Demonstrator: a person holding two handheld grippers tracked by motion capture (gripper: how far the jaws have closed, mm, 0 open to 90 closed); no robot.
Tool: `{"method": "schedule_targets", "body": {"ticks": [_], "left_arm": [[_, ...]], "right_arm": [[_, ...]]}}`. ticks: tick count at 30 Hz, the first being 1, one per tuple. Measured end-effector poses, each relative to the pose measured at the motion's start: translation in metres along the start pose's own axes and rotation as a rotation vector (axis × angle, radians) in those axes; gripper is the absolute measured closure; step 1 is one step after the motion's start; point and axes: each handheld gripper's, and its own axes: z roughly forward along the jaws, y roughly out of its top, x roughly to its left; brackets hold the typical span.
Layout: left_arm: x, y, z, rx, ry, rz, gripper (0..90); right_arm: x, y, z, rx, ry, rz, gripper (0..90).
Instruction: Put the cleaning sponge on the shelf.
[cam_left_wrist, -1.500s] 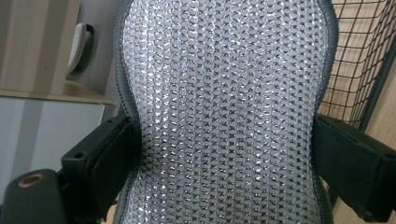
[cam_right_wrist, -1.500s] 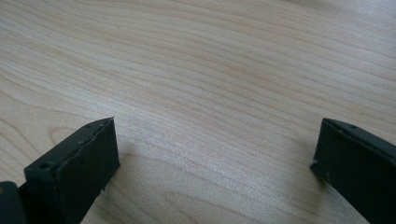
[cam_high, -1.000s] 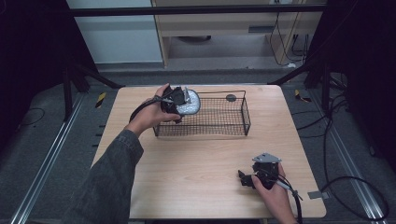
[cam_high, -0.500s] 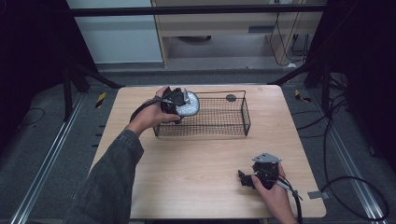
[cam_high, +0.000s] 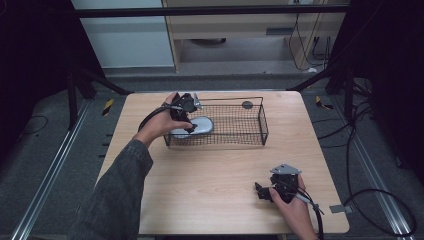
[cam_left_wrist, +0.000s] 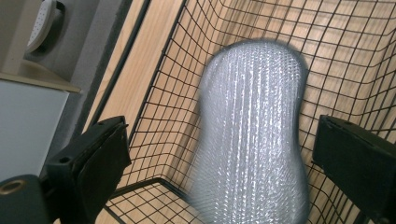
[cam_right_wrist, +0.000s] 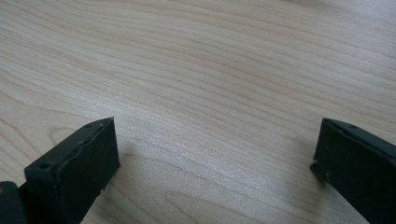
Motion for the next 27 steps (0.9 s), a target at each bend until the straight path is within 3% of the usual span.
{"method": "schedule_targets", "body": {"ticks": [14,27], "left_arm": [[-0.001,0.0,-0.015,-0.038,-0.005,-0.022,9.1],[-0.014,0.004,-0.023,-0.063,-0.016,-0.05,8.3]], "right_arm": [[0.0,0.0,0.0,0.0,-0.001,0.002,0.4],[0.0,0.0,0.0,0.003,-0.001,0.003,0.4]]}}
